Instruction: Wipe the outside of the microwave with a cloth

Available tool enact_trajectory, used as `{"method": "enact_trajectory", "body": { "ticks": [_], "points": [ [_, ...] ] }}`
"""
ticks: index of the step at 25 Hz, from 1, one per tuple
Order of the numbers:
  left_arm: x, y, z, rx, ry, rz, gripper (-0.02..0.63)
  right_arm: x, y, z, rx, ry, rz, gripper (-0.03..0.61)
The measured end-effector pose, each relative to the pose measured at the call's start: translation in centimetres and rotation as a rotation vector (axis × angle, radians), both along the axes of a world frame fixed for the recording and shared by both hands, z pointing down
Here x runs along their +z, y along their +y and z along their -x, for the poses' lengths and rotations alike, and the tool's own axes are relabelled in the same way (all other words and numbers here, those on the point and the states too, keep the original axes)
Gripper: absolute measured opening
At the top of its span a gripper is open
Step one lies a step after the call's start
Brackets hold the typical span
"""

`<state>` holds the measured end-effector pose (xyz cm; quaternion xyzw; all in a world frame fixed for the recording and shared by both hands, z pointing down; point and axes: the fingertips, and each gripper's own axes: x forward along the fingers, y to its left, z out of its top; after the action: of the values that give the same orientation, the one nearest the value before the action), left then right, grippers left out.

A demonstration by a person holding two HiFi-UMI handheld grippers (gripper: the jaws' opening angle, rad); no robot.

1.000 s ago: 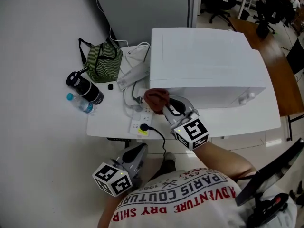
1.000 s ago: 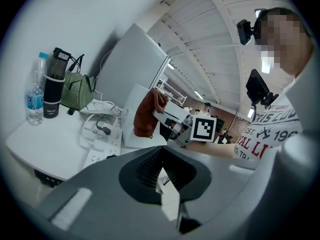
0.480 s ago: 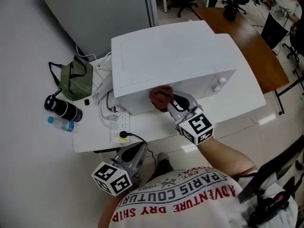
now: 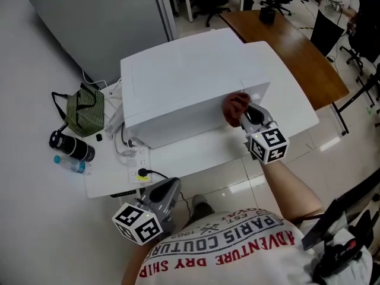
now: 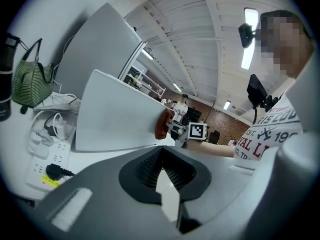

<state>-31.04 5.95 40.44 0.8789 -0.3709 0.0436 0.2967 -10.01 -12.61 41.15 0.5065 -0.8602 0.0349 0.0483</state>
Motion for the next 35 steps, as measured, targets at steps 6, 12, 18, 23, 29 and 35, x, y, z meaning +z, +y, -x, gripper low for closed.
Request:
{"method": "enact_trajectory", "body": {
  "ticks": [6, 12, 18, 23, 29, 35],
  "points": [
    [-1.3, 1.0, -0.3, -0.026, 0.0, -0.004, 0.006, 0.0, -0.2, -2.3, 0.038, -0.052, 0.056, 0.054],
    [-2.5, 3.5, -1.8, -0.035, -0.015, -0.053, 0.006, -0.2, 4.4, -4.3, -0.013, -0.068, 0.064, 0.051],
    [-3.0, 6.3, -6.1, 0.001, 0.05, -0.094, 0.006, 0.1, 12.9, -10.8, 0.01, -0.163, 0.136, 0.051],
    [-4.9, 7.9, -12.8, 0.097, 0.066, -0.152, 0.006, -2.7, 19.9, -16.2, -0.005, -0.134, 0.071, 0.051],
    [-5.1, 7.9, -18.5, 0.213, 0.039, -0.179, 0.006, -3.4, 23.9, -19.4, -0.006, -0.138, 0.025, 0.051],
    [-4.5, 4.2, -22.6, 0.311, 0.028, -0.185, 0.006, -1.5, 21.4, -21.5, 0.044, -0.185, 0.056, 0.051]
  ]
}}
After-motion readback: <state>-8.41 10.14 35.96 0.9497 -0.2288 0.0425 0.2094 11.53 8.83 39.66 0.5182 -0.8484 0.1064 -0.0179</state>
